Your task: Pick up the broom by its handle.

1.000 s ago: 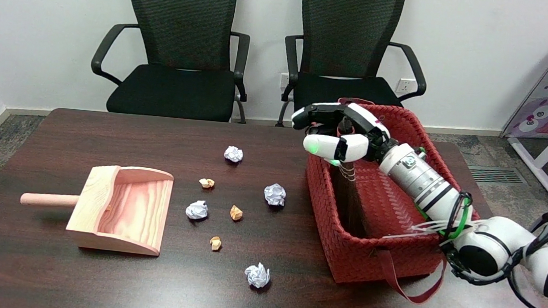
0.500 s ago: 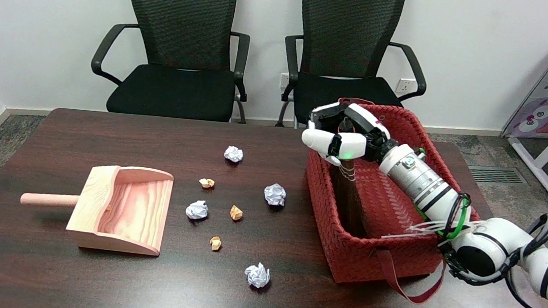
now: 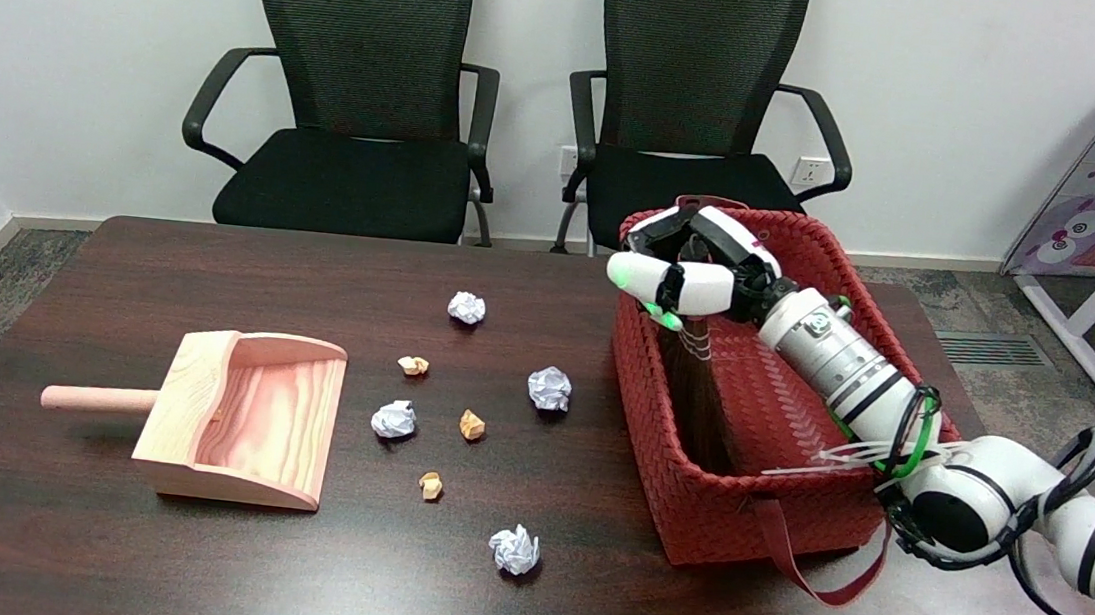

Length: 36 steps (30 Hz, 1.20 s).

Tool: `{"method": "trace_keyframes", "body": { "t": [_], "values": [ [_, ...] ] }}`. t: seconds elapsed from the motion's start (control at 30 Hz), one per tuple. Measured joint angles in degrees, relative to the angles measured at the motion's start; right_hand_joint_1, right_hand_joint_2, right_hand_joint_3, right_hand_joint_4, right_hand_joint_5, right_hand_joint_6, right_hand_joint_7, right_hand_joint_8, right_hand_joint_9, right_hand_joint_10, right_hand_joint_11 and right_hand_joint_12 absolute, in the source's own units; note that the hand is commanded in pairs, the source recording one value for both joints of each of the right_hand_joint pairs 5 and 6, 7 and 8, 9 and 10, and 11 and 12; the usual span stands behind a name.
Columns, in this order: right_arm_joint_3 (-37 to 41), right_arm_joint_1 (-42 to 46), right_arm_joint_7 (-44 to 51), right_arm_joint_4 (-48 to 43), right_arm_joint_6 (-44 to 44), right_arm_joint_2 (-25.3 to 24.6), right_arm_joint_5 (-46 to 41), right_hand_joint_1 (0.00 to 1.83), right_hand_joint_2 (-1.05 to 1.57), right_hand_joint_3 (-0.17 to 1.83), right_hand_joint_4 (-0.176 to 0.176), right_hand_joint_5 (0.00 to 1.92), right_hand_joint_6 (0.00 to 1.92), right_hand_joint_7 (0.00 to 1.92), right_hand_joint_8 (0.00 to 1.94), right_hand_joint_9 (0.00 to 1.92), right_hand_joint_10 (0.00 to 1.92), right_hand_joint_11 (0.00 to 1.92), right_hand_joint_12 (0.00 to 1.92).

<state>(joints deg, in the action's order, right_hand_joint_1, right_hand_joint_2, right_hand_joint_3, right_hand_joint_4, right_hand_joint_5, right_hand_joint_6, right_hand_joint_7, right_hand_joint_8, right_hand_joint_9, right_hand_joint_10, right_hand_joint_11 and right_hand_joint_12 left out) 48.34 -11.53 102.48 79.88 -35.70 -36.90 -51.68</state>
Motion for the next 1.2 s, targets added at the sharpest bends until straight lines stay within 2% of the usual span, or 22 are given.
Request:
{"method": "trace_keyframes", "body": {
  "t": [0.1,0.23,0.47,0.87,1.2],
  "values": [
    [0.00,-0.01,0.00,-0.11,-0.23,-0.01,0.00,0.90,0.55,0.85,0.176,1.51,1.51,1.51,1.51,1.54,1.54,1.90,1.90],
    [0.00,-0.05,0.00,-0.25,-0.44,-0.02,0.00,0.89,0.81,0.76,0.176,1.91,1.91,1.91,1.91,1.66,1.66,1.92,1.92],
    [-0.01,-0.17,0.00,-0.42,-0.61,-0.04,0.00,0.89,0.98,0.73,0.176,1.92,1.92,1.92,1.92,1.92,1.92,1.92,1.92],
    [0.19,-0.48,0.21,-0.46,-0.63,-0.07,0.00,0.90,1.29,0.80,0.176,1.92,1.92,1.92,1.92,1.92,1.92,1.92,1.92],
    [1.37,-1.01,0.37,-0.41,-0.43,-0.10,-0.01,0.90,1.50,0.96,0.176,1.92,1.92,1.92,1.92,1.92,1.92,1.92,1.92]
  ]
}}
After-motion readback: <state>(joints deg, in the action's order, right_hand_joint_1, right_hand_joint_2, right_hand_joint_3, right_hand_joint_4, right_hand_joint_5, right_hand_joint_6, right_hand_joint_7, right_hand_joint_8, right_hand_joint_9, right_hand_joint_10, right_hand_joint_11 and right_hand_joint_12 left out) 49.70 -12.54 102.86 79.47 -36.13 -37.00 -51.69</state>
